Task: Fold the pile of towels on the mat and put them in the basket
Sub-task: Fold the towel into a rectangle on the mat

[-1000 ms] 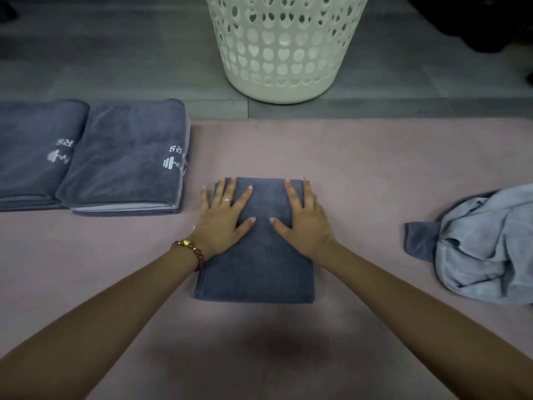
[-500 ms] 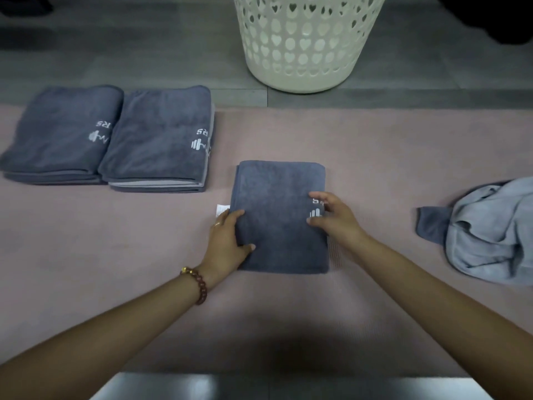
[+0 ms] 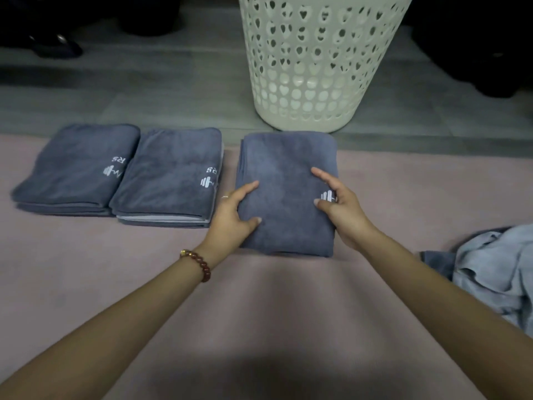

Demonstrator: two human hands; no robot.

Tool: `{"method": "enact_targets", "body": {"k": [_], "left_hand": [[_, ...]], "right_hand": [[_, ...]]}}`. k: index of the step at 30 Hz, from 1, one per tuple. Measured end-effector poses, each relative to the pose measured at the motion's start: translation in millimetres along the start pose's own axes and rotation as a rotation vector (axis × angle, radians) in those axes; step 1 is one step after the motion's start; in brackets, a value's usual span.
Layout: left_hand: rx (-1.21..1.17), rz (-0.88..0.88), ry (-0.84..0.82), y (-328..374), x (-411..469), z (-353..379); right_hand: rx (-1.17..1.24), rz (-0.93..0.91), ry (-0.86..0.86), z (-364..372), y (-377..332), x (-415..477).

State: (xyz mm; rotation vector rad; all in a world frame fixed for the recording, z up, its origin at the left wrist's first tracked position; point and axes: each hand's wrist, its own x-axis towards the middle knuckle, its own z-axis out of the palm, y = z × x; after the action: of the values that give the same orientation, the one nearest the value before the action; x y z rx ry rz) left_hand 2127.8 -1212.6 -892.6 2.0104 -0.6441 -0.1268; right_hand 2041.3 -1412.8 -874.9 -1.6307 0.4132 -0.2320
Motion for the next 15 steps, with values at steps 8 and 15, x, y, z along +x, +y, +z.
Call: {"method": "enact_targets", "body": {"k": [8, 15], "left_hand": [[0.754, 0.041, -0.225, -30, 4, 39], [0.771, -0.115, -0.322, -54, -16, 56]], "right_hand": [[-1.025, 0.02, -0.15, 26, 53, 41], [-1.31, -0.053, -0.289, 1, 77, 1]]}}
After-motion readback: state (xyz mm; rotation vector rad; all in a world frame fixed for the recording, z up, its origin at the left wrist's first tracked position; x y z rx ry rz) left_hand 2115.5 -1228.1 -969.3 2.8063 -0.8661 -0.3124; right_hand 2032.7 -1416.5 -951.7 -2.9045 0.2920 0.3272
